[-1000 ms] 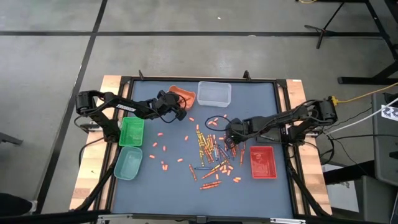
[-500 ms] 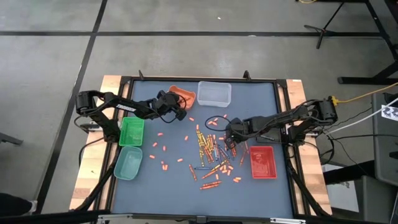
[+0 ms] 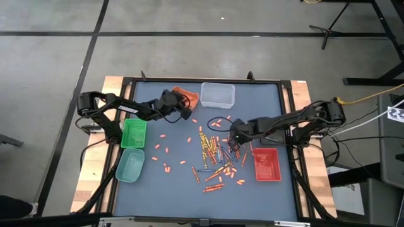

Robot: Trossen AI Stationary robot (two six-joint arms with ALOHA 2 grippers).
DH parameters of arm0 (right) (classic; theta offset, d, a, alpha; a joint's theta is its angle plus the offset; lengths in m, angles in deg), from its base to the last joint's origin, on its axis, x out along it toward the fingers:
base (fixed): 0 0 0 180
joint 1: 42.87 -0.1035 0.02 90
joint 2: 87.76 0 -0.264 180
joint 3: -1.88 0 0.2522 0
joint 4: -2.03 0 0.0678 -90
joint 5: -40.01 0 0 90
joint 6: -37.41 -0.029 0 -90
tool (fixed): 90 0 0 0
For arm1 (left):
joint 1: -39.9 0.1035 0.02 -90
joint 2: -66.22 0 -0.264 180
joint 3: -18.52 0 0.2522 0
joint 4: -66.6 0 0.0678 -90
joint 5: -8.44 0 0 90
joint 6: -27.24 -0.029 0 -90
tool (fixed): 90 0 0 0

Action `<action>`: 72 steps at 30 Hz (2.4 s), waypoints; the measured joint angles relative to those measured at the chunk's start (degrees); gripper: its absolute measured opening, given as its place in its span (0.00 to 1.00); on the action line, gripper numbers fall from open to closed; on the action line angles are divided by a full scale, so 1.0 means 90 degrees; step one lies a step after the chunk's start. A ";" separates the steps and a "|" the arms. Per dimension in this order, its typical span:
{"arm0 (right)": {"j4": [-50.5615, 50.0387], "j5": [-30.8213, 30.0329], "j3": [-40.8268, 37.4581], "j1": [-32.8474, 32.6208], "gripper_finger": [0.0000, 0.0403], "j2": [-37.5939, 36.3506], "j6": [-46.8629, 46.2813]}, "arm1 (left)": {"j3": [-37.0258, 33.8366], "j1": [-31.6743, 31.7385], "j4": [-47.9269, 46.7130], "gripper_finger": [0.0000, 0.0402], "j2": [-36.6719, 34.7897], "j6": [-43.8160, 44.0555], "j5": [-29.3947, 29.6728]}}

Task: Sort crayons
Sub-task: Put the red crayon into the orange bin

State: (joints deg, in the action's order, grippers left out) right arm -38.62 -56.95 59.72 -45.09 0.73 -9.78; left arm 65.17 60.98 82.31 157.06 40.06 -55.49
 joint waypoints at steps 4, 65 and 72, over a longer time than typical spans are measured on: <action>0.0559 0.0002 0.0002 0.0014 0.03 -0.0101 0.0335 | 0.0000 -0.0002 0.0233 0.16 0.0000 -0.0036 0.0001; 0.6767 0.0035 0.3910 0.2004 0.05 0.3618 0.5970 | 0.0001 -0.2704 -0.0645 0.16 -0.1865 -0.1115 -0.0015; 0.6756 -0.0012 0.3910 0.2006 0.09 0.3618 0.5971 | 0.0001 -0.2781 -0.0682 0.16 -0.1865 -0.1112 -0.0016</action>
State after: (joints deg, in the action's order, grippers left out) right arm 22.19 -57.06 94.91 -27.03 33.30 43.96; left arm 65.17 35.95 76.17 140.28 30.05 -55.64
